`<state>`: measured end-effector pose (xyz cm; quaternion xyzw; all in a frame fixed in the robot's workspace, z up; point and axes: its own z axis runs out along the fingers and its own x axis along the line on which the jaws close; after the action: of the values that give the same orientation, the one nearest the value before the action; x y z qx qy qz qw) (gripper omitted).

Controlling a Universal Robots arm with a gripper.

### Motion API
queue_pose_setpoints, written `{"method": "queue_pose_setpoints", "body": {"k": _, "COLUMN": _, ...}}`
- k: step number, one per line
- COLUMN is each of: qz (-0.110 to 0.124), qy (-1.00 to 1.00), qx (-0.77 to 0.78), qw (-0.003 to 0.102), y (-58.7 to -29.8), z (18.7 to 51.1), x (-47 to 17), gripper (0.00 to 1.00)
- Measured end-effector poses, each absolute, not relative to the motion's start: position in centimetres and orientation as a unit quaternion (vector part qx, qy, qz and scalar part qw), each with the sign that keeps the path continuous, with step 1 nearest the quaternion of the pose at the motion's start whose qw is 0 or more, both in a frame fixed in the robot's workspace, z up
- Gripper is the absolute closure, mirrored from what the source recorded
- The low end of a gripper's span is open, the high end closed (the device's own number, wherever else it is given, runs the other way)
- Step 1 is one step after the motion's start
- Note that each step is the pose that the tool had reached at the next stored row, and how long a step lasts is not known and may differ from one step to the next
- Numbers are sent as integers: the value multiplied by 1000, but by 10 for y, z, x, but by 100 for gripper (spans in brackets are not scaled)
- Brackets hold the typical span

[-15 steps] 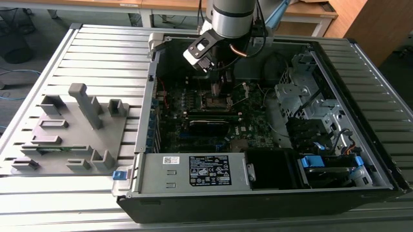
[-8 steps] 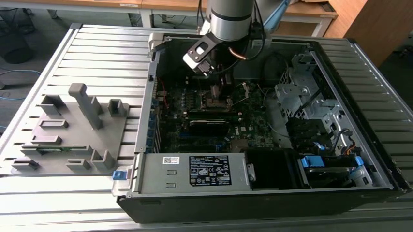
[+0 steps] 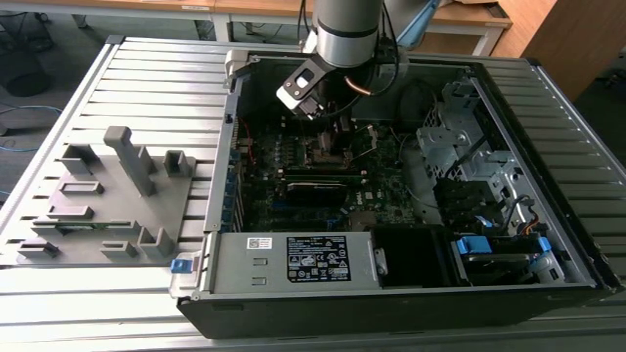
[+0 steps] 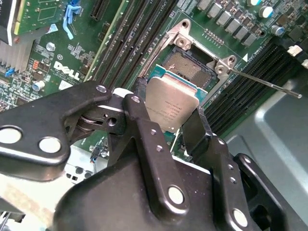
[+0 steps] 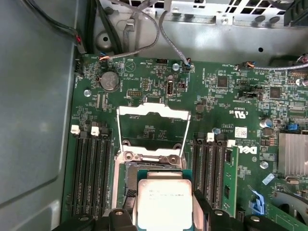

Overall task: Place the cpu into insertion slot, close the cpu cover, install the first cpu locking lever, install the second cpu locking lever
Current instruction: 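Place the cpu into insertion slot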

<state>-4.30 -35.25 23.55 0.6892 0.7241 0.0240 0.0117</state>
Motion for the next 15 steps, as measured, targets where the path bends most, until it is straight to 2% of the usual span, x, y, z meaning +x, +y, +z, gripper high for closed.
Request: {"method": "queue_pose_setpoints", "body": {"k": 15, "qz": 24, "qy": 724, "qx": 689, "qw": 12, "y": -349, "z": 230, "x": -43, "gripper": 46}}
